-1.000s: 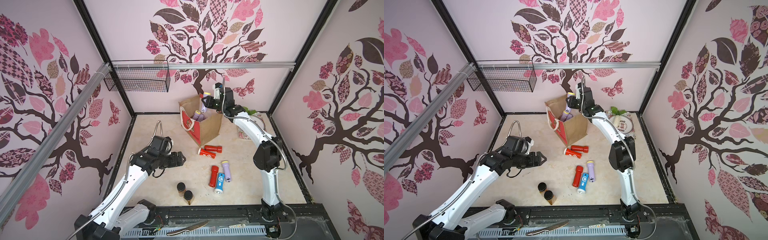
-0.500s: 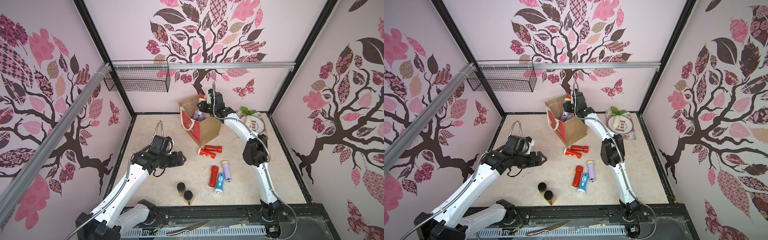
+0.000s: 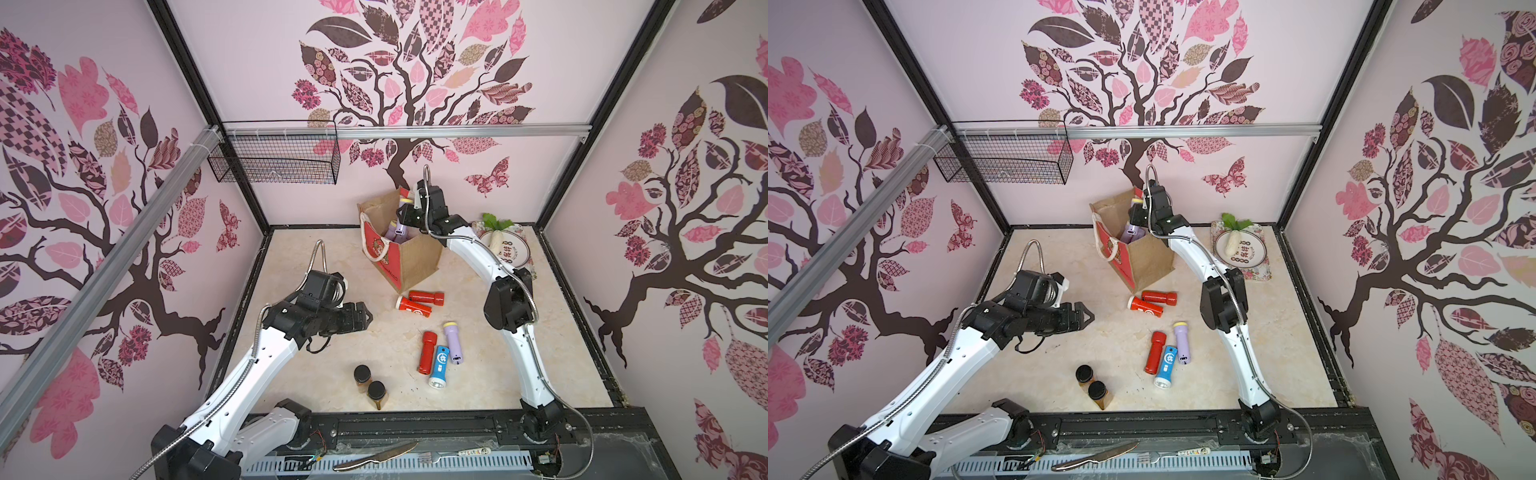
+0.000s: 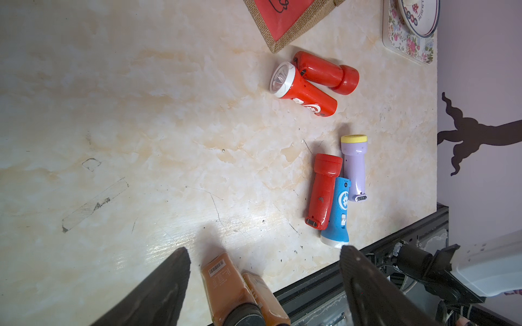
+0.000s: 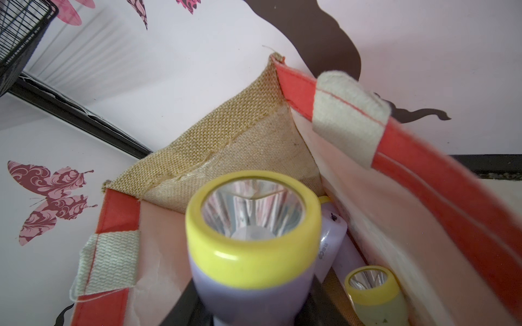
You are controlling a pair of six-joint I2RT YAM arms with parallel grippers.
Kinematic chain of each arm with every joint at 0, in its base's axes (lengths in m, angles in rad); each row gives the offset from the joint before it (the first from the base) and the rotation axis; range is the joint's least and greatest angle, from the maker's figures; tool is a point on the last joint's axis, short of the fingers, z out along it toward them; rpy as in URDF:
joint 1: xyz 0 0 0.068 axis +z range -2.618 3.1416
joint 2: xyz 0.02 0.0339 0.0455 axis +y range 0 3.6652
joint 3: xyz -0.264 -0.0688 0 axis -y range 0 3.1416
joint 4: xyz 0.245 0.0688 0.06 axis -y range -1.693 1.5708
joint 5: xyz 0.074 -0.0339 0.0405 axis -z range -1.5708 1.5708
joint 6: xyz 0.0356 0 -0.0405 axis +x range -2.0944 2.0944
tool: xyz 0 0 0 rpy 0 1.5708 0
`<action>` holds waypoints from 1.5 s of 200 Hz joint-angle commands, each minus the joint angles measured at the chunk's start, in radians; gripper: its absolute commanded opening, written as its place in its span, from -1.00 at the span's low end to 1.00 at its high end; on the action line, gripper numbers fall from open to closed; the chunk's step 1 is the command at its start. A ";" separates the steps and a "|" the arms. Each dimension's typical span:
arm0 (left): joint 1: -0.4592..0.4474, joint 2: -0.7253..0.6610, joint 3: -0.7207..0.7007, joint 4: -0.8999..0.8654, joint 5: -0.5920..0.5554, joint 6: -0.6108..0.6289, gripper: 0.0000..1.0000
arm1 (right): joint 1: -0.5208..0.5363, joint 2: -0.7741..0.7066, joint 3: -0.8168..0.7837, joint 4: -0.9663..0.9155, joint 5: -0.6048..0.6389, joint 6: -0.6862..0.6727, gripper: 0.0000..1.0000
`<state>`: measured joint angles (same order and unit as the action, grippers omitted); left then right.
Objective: Put the flashlights into the tote bags
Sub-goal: Place the flashlight in the canvas bag.
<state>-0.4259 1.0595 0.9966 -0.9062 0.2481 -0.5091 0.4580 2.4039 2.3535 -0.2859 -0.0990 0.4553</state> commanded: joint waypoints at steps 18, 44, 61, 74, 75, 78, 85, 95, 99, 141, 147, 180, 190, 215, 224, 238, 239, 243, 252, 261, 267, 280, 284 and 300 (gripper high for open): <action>0.002 -0.025 0.040 0.025 -0.001 0.001 0.74 | 0.003 -0.026 0.054 -0.004 0.016 -0.006 0.25; 0.002 -0.036 0.040 0.024 -0.009 0.001 0.73 | 0.003 -0.054 0.062 -0.011 0.019 -0.009 0.43; 0.002 -0.042 0.041 0.021 -0.013 0.004 0.73 | 0.005 -0.074 0.075 -0.019 0.019 -0.010 0.51; 0.003 -0.044 0.042 0.010 -0.019 0.010 0.73 | 0.004 -0.087 0.093 -0.034 0.019 -0.010 0.55; 0.003 -0.043 0.042 0.009 -0.019 0.012 0.73 | 0.004 -0.089 0.094 -0.035 0.019 -0.010 0.55; 0.003 -0.043 0.042 0.007 -0.021 0.013 0.73 | 0.004 -0.093 0.098 -0.040 0.019 -0.010 0.56; 0.003 -0.044 0.043 0.000 -0.021 0.020 0.73 | 0.004 -0.101 0.104 -0.048 0.016 -0.009 0.57; 0.002 -0.048 0.044 -0.003 -0.022 0.030 0.73 | 0.005 -0.114 0.111 -0.065 0.014 -0.009 0.60; 0.003 -0.048 0.043 -0.005 -0.022 0.033 0.73 | 0.005 -0.119 0.111 -0.073 0.016 -0.009 0.60; 0.001 -0.089 0.016 0.017 -0.006 0.038 0.73 | 0.027 -0.207 0.095 -0.173 0.040 -0.034 0.64; 0.002 -0.096 0.007 0.021 -0.004 0.038 0.73 | 0.032 -0.223 0.088 -0.186 0.045 -0.039 0.65; 0.002 -0.121 -0.026 0.035 0.001 0.041 0.70 | 0.055 -0.344 -0.028 -0.223 0.056 -0.043 0.66; 0.001 -0.122 -0.036 0.038 0.003 0.040 0.68 | 0.058 -0.389 -0.081 -0.221 0.062 -0.044 0.67; -0.002 -0.118 -0.054 0.050 0.013 0.031 0.64 | 0.065 -0.496 -0.224 -0.224 0.067 -0.050 0.69; -0.003 -0.114 -0.059 0.056 0.014 0.028 0.64 | 0.065 -0.532 -0.272 -0.227 0.069 -0.053 0.70; -0.007 -0.102 -0.066 0.067 0.016 0.022 0.63 | 0.065 -0.582 -0.336 -0.235 0.068 -0.065 0.71; -0.008 -0.101 -0.066 0.067 0.015 0.021 0.62 | 0.064 -0.585 -0.338 -0.236 0.067 -0.067 0.71; -0.009 -0.098 -0.068 0.070 0.015 0.018 0.62 | 0.065 -0.600 -0.360 -0.240 0.068 -0.072 0.71; -0.015 -0.087 -0.070 0.078 0.015 0.011 0.61 | 0.065 -0.633 -0.398 -0.251 0.067 -0.084 0.72; -0.027 -0.079 -0.072 0.086 0.010 0.002 0.61 | 0.065 -0.668 -0.439 -0.260 0.065 -0.094 0.73; -0.035 -0.074 -0.075 0.091 0.000 -0.006 0.60 | 0.064 -0.690 -0.469 -0.264 0.063 -0.102 0.74; -0.060 -0.061 -0.080 0.109 -0.014 -0.028 0.59 | 0.065 -0.742 -0.535 -0.272 0.059 -0.118 0.75; -0.066 -0.056 -0.082 0.114 -0.015 -0.036 0.59 | 0.065 -0.758 -0.556 -0.275 0.059 -0.124 0.76; -0.088 -0.038 -0.091 0.140 -0.027 -0.071 0.57 | 0.065 -0.824 -0.645 -0.277 0.054 -0.137 0.77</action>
<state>-0.4862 1.0050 0.9413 -0.8276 0.2466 -0.5285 0.5220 1.7061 1.7836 -0.5369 -0.0448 0.3645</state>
